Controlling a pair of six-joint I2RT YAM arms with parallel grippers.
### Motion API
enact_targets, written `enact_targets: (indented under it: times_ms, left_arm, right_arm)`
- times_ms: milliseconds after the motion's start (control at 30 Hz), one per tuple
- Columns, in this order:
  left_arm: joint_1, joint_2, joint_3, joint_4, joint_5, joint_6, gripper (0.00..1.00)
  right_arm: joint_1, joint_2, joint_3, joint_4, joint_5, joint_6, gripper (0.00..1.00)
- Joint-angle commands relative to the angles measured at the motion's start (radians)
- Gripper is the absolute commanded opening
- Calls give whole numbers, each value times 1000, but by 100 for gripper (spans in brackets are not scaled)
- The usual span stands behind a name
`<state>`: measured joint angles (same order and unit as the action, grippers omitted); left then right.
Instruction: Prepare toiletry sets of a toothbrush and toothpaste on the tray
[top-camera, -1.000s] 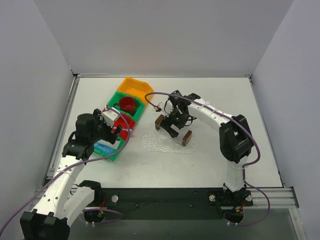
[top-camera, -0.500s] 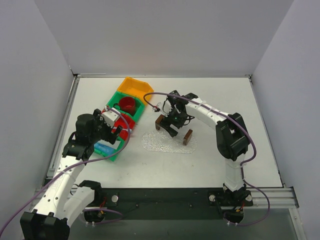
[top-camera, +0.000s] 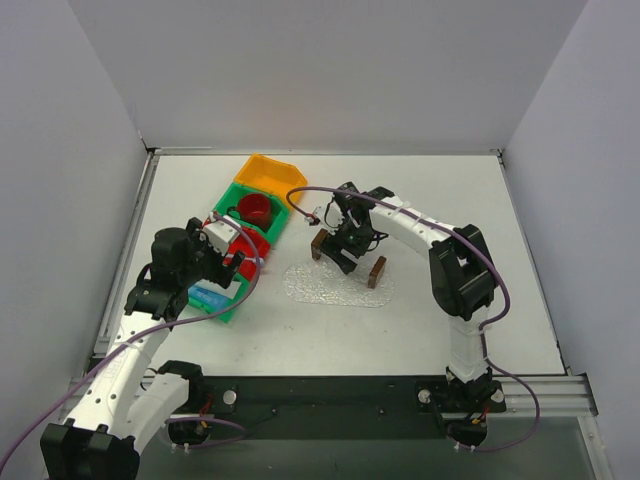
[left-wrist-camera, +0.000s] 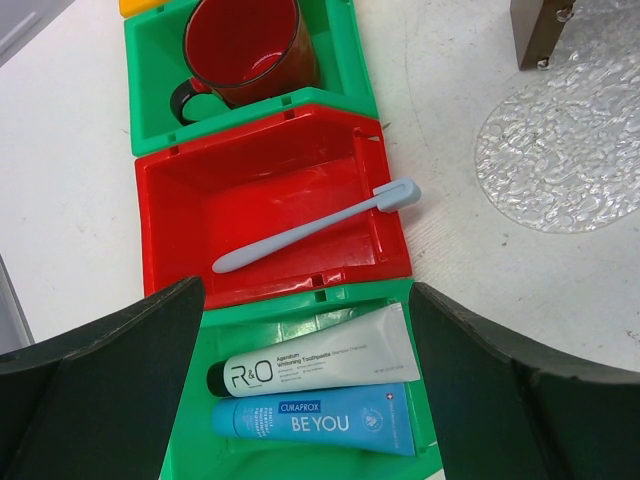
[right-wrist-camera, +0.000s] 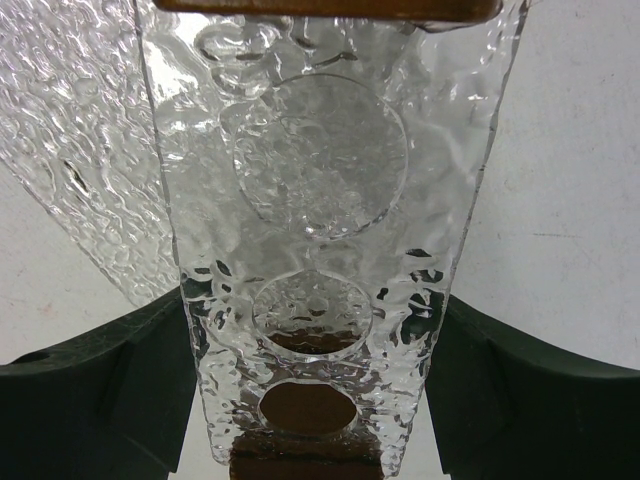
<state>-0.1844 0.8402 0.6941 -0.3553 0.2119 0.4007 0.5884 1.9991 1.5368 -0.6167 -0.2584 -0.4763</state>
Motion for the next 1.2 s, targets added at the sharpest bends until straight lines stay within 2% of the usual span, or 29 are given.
enact_targets:
  times_ms: [0,133,233,533,733,900,1167]
  left_arm:
    - [-3,-7,13,38,-9,1,94]
    - [-3,-4,21,38,-12,-3,94]
    - [-3,-1,24,42,-17,-10,95]
    - [10,14,35,61,-57,-77,95]
    - [65,10,50,64,-49,-121,95]
    - [157,-7,51,64,-16,-149,95]
    - [211,-12,48,61,24,-154,95]
  right_arm:
    - [-6,-75,3,-21,10,-28,38]
    - [-6,-115,-12,-25,-27,-53,30]
    - [-2,-140,-21,-34,-62,-84,27]
    - [47,-178,-46,-89,-137,-188,25]
    - [123,-184,-67,-95,-119,-248,24]
    - [174,-175,-73,-113,-101,-312,23]
    - [200,-137,-32,-144,-108,-381,22]
